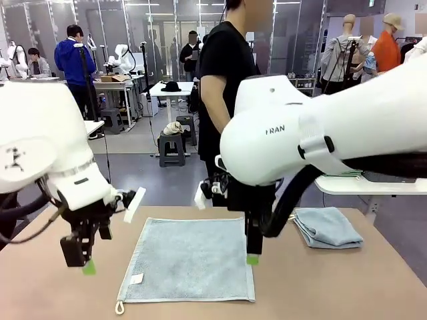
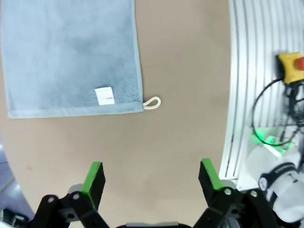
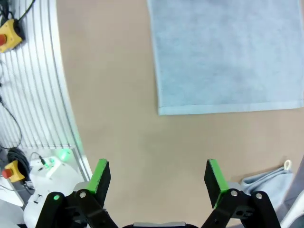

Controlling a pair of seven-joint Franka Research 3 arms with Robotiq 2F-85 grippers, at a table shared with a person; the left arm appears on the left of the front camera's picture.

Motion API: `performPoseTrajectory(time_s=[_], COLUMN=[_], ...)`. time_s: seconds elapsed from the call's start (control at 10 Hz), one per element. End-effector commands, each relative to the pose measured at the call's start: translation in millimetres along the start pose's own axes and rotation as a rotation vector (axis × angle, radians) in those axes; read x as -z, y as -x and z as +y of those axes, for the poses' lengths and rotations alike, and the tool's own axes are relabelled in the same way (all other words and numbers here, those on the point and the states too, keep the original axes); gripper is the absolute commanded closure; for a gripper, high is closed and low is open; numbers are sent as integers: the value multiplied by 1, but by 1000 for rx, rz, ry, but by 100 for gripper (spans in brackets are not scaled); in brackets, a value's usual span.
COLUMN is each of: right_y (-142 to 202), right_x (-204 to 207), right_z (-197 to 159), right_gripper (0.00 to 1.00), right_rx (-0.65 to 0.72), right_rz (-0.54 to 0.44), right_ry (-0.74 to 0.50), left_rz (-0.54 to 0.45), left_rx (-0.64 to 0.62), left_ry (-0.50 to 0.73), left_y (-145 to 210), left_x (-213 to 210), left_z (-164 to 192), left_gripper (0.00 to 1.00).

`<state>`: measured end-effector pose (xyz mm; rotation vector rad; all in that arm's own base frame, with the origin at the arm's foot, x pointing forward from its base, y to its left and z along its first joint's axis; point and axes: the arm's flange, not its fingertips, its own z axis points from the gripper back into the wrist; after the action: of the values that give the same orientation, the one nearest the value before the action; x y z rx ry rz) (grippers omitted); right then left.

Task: Fold the towels and place them in the basket.
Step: When a person lays out a Towel with hook on the table, fold it in half twice.

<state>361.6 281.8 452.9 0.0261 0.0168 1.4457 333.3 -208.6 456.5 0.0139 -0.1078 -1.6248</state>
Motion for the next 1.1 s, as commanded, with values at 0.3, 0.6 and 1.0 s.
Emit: performPoseTrajectory(time_s=[0.3, 0.6, 1.0], right_y=[13, 15, 11], right_x=[46, 49, 49], right_z=[34, 28, 35], right_gripper=[0, 0, 0], right_rx=[-81, -11, -44], right_rz=[-58, -44, -27], right_ry=[-29, -21, -28], left_rz=[20, 18, 17], left_rx=[62, 48, 42], left_ry=[-25, -24, 3], left_y=[2, 1, 0], left_x=[65, 72, 69], left_z=[-5, -5, -6], left_gripper=[0, 0, 0])
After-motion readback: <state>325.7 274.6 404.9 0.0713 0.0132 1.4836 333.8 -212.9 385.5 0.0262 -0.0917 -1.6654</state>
